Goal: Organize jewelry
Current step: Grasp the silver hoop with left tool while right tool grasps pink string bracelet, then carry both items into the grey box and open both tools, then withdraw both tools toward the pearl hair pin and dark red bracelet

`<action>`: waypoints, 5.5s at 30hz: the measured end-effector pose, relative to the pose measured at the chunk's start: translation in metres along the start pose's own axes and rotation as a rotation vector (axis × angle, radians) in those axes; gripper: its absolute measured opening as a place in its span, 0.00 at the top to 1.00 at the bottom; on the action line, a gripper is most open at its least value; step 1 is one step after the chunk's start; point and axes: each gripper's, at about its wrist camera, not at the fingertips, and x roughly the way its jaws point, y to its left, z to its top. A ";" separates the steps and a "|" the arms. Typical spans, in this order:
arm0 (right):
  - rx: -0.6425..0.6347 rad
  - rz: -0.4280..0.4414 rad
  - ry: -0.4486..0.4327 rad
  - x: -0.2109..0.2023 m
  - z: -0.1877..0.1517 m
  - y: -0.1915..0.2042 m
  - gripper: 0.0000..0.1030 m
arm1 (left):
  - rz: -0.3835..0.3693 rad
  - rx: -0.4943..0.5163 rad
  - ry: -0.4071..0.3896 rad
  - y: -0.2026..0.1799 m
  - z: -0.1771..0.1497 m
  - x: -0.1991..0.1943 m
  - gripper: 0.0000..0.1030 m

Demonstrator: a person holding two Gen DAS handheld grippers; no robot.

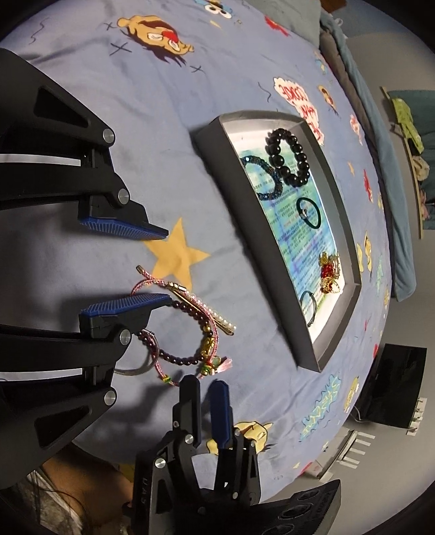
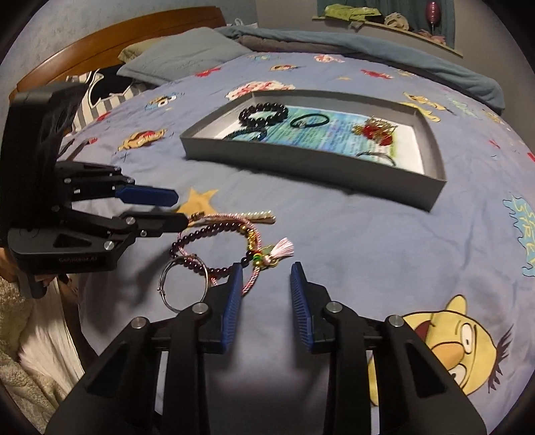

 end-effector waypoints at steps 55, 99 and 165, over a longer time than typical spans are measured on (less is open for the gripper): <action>-0.037 -0.027 -0.422 -0.106 0.049 0.022 0.97 | 0.056 0.145 -0.154 -0.032 0.026 -0.074 0.95; 0.145 -0.196 -0.098 0.065 0.123 -0.113 0.97 | 0.039 -0.098 -0.012 0.066 0.125 0.088 0.95; 0.220 -0.159 -0.322 -0.042 0.047 -0.065 0.05 | 0.117 -0.143 -0.155 0.028 0.035 -0.021 0.11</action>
